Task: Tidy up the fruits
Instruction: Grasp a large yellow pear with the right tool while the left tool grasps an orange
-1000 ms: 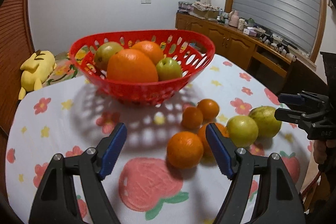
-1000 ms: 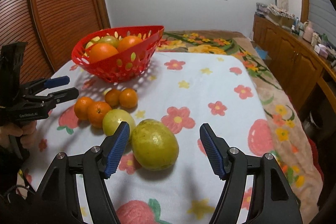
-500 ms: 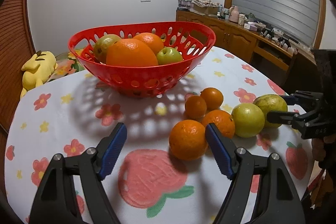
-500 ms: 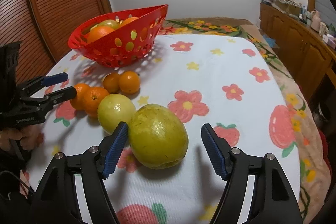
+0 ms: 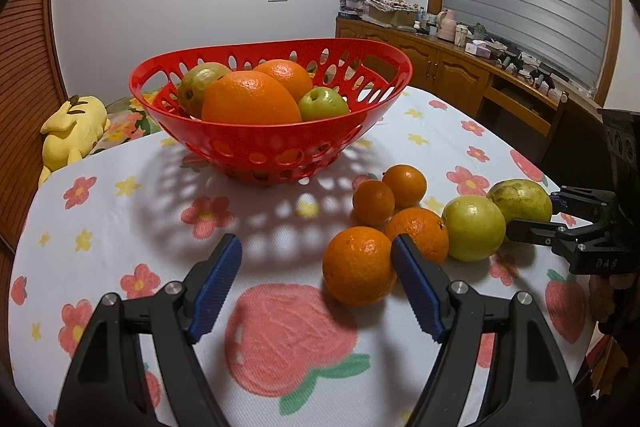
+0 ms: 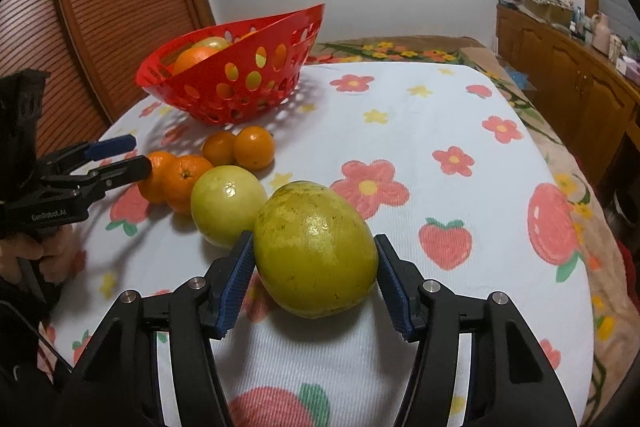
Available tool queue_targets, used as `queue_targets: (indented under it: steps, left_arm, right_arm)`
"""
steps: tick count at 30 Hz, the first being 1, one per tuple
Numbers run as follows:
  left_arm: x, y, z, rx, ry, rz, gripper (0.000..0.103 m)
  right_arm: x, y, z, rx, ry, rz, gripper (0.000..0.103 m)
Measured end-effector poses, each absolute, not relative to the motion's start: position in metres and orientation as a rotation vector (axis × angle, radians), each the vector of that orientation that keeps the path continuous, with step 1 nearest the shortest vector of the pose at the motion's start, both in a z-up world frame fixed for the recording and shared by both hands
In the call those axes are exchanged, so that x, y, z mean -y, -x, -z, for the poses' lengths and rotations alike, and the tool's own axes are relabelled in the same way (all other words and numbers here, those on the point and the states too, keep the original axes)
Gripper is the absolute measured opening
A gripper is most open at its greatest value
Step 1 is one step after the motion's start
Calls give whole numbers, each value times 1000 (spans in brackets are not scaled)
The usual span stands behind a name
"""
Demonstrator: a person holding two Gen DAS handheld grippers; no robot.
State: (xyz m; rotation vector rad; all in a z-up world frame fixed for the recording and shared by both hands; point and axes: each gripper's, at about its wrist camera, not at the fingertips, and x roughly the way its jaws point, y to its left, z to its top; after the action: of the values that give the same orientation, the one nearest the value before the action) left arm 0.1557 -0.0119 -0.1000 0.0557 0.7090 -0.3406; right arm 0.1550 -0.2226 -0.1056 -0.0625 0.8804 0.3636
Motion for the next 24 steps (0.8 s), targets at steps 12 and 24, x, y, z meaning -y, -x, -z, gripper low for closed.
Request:
queue_targets:
  steps: [12,24]
  left_arm:
    - [23,-149,98,-728,-58,391,63]
    - [30,-152,113,-805,-72,424,54]
  right_arm:
    - [226,-155,106,-862,56,-349,63]
    - [224,-153,107,-873,61,-353,64]
